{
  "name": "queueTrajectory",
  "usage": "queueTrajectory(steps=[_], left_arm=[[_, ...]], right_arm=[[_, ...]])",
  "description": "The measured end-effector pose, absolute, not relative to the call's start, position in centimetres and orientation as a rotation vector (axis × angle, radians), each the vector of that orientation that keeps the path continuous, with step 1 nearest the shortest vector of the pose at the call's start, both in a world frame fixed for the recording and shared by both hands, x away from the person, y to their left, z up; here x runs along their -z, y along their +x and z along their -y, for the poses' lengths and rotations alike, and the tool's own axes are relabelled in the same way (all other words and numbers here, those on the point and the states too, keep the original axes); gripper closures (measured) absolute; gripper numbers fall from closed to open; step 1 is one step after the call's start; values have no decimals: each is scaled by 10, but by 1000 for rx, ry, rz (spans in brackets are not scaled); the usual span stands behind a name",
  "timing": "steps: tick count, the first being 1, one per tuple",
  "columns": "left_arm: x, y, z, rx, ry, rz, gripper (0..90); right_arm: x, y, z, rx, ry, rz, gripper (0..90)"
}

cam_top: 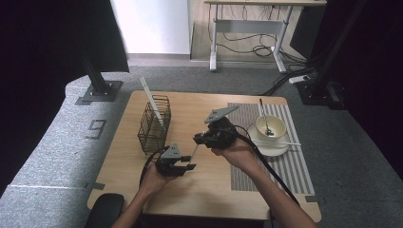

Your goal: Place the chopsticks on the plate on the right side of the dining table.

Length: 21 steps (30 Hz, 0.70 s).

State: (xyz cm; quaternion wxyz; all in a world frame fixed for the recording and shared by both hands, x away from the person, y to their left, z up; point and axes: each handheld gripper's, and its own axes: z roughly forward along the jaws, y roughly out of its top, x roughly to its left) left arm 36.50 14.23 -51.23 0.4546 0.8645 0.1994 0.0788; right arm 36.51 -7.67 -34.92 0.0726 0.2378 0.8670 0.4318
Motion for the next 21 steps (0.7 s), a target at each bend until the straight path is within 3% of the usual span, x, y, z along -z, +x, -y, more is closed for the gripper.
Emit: queueTrajectory(steps=[8, 15, 17, 21], left_arm=[[511, 362, -142, -208, 2122, -452, 822], [512, 359, -138, -216, 2136, -409, 860], [512, 359, -138, -205, 2140, -409, 862], [513, 359, -138, -196, 2157, -405, 863]], right_arm=[[354, 368, 75, -1305, 727, -2614, 820], [357, 373, 77, -1335, 763, -2592, 804], [358, 373, 78, -1302, 755, -2561, 767], [359, 370, 76, -1193, 746, -2457, 508]])
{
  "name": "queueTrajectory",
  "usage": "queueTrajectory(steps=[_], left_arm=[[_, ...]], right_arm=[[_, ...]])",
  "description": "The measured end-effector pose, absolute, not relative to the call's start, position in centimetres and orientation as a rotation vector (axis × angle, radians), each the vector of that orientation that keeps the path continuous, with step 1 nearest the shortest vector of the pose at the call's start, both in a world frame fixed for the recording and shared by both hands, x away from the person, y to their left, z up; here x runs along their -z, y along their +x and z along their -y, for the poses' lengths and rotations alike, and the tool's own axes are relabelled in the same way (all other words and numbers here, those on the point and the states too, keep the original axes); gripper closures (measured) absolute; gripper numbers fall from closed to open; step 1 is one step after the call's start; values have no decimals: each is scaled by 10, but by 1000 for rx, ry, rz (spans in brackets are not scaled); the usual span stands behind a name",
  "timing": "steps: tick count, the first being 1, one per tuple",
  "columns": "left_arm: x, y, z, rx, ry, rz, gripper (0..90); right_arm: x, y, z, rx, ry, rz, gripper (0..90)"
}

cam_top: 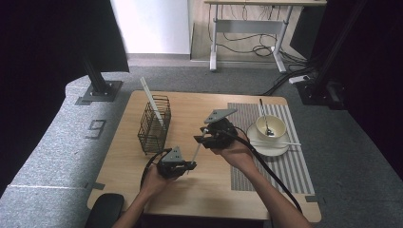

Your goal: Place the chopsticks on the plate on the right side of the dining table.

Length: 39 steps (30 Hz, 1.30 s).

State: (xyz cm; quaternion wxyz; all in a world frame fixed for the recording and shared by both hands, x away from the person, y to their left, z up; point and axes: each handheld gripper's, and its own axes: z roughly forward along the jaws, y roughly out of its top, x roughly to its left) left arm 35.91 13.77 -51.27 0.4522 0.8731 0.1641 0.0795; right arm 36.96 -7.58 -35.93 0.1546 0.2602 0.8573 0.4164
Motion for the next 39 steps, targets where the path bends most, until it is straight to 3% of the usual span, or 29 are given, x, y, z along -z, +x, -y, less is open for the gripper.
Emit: queueTrajectory(steps=[3, 8, 39], left_arm=[[513, 359, -137, -190, 2172, -398, 863], [513, 359, -138, -184, 2181, -397, 862], [516, 358, -132, -116, 2279, -347, 861]], right_arm=[[362, 368, 74, -1130, 758, -2370, 360], [368, 367, 76, -1073, 759, -2302, 267], [445, 373, 162, -1077, 1008, -2226, 243]])
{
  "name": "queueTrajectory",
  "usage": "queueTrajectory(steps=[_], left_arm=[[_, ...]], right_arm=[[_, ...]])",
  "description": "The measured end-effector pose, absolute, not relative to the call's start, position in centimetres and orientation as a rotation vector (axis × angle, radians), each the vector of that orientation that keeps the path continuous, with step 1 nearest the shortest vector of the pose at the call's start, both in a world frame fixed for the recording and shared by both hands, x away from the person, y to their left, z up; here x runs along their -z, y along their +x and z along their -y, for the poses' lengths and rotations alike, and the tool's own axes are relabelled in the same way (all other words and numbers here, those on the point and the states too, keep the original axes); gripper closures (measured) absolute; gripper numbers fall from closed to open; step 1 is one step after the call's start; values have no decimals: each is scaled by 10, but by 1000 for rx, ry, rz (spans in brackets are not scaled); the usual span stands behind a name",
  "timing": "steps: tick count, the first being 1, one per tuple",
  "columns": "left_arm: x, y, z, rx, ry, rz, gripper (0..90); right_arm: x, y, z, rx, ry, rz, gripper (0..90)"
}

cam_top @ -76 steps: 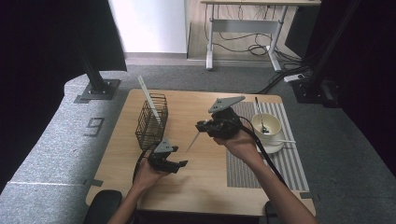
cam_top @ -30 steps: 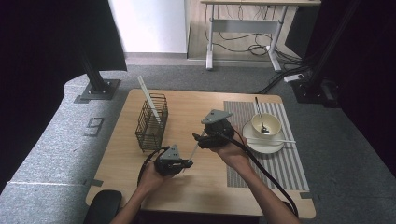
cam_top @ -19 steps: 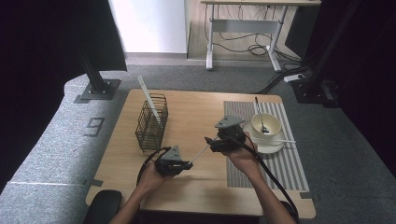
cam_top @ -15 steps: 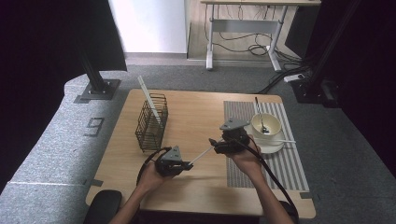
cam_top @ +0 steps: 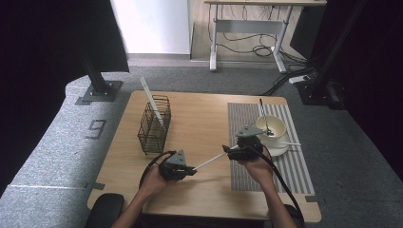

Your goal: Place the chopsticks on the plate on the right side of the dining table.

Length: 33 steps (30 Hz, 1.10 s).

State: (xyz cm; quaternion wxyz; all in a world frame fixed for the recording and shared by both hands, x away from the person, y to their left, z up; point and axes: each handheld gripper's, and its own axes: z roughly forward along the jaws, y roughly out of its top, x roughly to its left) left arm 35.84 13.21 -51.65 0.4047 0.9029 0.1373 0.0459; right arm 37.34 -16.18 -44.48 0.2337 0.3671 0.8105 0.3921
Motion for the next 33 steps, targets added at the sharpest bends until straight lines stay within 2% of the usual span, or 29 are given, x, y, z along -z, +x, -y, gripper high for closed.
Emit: queueTrajectory(steps=[24, 33], left_arm=[[518, 360, -133, -103, 2299, -339, 859], [519, 361, -133, -78, 2317, -328, 859]], right_arm=[[482, 384, 183, -1012, 1104, -2260, 251], [484, 385, 184, -985, 1098, -2283, 247]])
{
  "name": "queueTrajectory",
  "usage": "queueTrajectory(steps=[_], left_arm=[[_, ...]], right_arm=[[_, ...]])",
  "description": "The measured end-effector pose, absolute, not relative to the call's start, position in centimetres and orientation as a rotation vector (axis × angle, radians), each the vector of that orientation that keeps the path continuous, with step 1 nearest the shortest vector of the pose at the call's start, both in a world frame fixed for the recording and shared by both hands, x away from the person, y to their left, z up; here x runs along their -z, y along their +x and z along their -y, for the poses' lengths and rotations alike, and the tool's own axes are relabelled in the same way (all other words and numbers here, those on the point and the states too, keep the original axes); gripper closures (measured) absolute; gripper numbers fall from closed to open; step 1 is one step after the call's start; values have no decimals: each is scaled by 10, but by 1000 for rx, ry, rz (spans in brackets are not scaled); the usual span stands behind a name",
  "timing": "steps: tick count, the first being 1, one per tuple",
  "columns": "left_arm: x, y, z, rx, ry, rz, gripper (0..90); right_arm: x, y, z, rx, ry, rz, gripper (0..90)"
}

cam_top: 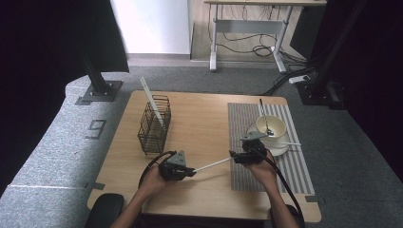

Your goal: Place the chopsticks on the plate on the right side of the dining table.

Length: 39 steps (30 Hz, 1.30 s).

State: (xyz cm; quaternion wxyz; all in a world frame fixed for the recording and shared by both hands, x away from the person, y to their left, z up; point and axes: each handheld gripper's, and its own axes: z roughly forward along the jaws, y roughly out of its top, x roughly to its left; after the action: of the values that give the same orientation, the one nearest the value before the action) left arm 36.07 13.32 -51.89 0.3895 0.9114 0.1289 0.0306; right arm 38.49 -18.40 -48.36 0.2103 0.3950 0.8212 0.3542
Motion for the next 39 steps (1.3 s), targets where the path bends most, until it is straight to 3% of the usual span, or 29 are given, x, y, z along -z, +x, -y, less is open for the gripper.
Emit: queueTrajectory(steps=[9, 14, 24, 29, 32, 39], left_arm=[[518, 365, -143, -58, 2359, -329, 859], [516, 366, -147, -36, 2383, -315, 859], [518, 363, -144, 37, 2430, -219, 859], [518, 359, -141, 73, 2450, -156, 859], [519, 357, -138, 90, 2457, -122, 859], [519, 352, -134, 118, 2473, -57, 859]], right_arm=[[477, 376, 192, -979, 1064, -2330, 237], [475, 367, 196, -1035, 1065, -2430, 277], [478, 339, 185, -996, 918, -2550, 184], [483, 327, 175, -929, 864, -2635, 178], [489, 322, 168, -871, 817, -2672, 241], [496, 315, 157, -793, 657, -2748, 488]])
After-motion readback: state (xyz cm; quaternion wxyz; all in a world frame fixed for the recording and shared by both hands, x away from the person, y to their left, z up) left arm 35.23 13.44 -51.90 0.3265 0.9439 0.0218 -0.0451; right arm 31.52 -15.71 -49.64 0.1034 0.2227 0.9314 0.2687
